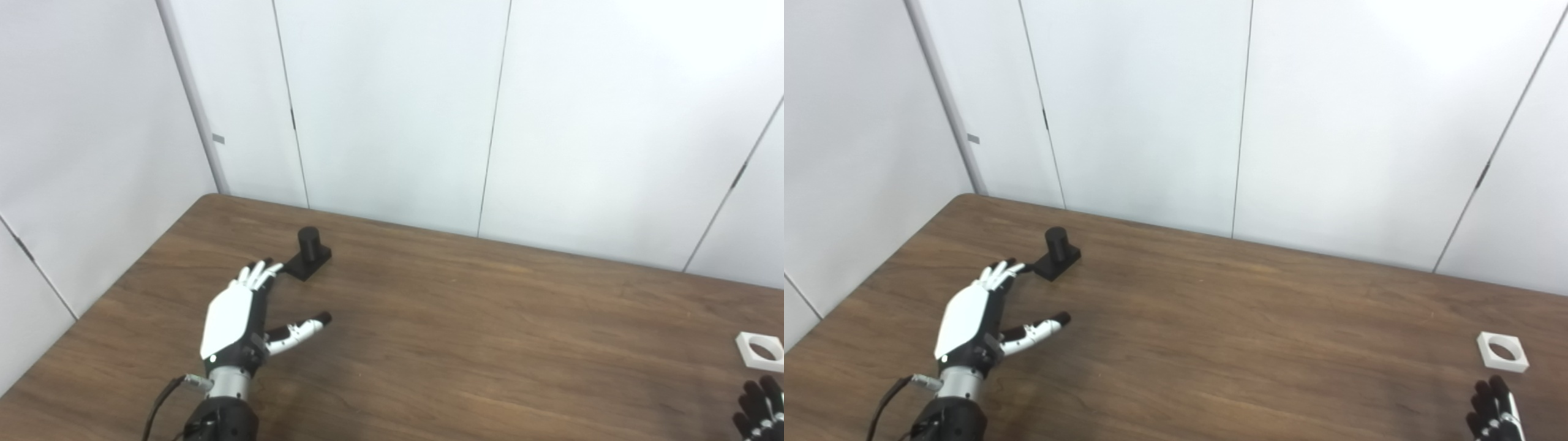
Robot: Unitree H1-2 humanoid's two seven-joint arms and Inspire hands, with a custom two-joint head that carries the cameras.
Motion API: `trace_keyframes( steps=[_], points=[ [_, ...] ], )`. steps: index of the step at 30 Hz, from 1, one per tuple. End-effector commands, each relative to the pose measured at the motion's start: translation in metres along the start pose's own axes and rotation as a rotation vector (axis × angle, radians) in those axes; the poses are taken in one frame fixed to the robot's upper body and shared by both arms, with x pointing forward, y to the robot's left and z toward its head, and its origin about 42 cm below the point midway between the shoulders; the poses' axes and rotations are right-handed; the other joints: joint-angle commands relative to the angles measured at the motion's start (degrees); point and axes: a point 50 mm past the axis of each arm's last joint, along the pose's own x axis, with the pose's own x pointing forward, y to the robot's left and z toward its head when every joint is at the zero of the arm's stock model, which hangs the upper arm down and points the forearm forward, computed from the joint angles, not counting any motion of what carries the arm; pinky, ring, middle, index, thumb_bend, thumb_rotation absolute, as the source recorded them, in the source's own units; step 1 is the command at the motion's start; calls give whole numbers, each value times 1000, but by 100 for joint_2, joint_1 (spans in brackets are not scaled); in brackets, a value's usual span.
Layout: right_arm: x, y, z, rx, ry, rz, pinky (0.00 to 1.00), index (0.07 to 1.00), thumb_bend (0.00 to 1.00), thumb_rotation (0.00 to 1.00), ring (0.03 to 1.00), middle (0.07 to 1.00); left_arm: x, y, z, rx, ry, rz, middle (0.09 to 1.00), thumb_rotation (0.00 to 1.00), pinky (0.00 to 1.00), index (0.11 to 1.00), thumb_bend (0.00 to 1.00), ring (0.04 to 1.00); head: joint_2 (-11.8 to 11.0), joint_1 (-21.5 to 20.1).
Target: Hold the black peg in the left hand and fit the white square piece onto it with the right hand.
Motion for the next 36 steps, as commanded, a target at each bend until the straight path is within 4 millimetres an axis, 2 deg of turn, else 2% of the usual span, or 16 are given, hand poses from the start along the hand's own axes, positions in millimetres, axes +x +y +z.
trace_keyframes(
  steps=[1,5,12,22,31,36],
  points=[
    [-9,-1,-12,1,43,-12,1000,996,647,1000,1000,979,17,15,4,32,-31,84,947,486,1000,838,879,986,4,0],
    [-9,-1,-12,5,45,-12,1000,996,631,1000,1000,982,32,16,0,35,5,84,945,514,1000,844,880,984,15,-21],
    [-10,1,-11,6,44,-13,1000,995,626,1000,995,976,54,11,-6,62,51,99,948,499,1000,844,886,985,24,-29],
    [-11,1,-12,13,44,-10,1000,992,619,1000,999,976,95,2,-1,95,93,64,955,507,1000,853,872,995,51,-59],
    [-11,3,-12,17,50,-19,1000,981,619,1000,985,964,124,-12,3,85,148,29,949,514,1000,846,962,986,84,-110],
    [-12,3,-13,14,46,-14,1000,979,613,1000,982,957,136,-17,5,93,152,7,948,508,1000,840,964,988,96,-131]
  ],
)
